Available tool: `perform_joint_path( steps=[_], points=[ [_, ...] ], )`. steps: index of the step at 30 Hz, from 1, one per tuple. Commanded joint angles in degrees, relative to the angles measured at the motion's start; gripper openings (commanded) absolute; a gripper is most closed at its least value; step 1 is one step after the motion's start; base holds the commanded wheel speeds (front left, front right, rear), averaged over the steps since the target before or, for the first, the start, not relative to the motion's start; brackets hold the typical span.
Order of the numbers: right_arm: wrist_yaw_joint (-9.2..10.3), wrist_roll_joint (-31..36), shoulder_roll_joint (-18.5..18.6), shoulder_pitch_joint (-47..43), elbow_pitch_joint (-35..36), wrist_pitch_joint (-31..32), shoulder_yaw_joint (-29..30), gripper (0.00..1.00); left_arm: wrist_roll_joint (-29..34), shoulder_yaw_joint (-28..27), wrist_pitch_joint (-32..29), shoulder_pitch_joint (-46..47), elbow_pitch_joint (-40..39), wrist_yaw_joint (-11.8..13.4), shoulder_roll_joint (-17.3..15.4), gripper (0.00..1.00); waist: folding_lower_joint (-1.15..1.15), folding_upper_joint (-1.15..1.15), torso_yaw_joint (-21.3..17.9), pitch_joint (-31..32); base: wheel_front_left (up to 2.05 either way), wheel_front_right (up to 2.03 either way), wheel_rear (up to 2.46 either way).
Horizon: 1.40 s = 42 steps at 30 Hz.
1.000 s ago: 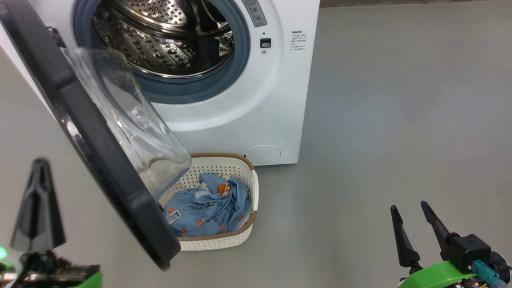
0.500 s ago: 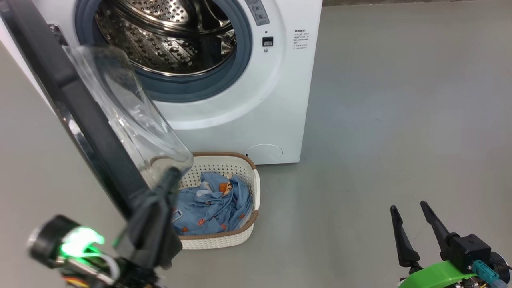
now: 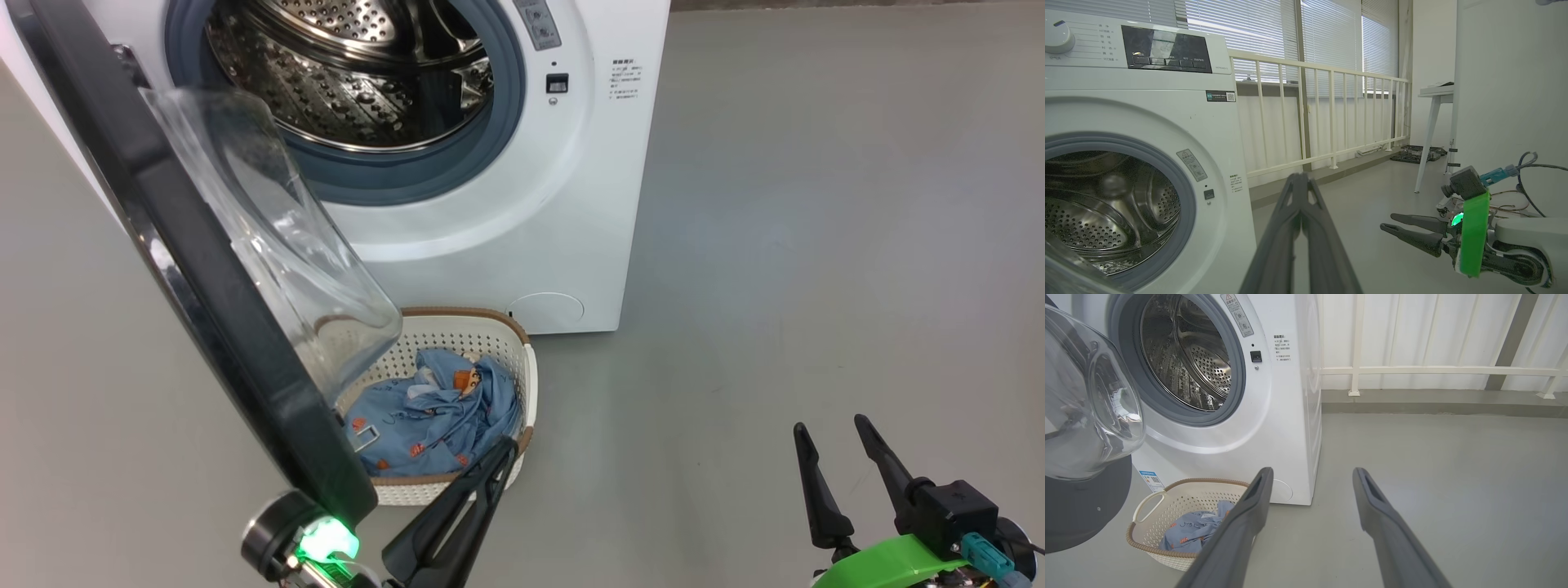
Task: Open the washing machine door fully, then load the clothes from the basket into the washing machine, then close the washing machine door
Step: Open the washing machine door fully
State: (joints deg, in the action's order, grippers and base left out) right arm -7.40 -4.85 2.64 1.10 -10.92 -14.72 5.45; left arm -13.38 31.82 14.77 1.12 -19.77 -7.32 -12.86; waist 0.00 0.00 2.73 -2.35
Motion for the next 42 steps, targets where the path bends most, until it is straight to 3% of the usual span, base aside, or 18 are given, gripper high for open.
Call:
perform_joint_path(
  steps=[1,16,42],
  points=[
    [-0.09,-0.5,0.2,1.2,1.1,-0.3,-1.7,1.0,-0.4,-1.5,0.2,1.1,-0.4,-0.2,-0.2,0.0,0.0,0.0,0.0,-0.1,0.0,0.0,0.0],
    [-0.09,-0.8,0.2,2.1,1.3,-0.3,-2.0,1.0,-0.5,-6.9,0.2,-0.6,14.8,-0.2,2.6,0.0,0.0,0.0,-1.0,-2.4,0.0,0.0,0.0],
    [-0.09,-2.1,0.2,2.3,0.3,-0.3,-2.1,1.0,-1.5,-18.7,0.2,2.4,24.6,-0.2,5.3,0.0,0.0,0.0,-1.2,-2.6,0.0,0.0,0.0]
  ],
)
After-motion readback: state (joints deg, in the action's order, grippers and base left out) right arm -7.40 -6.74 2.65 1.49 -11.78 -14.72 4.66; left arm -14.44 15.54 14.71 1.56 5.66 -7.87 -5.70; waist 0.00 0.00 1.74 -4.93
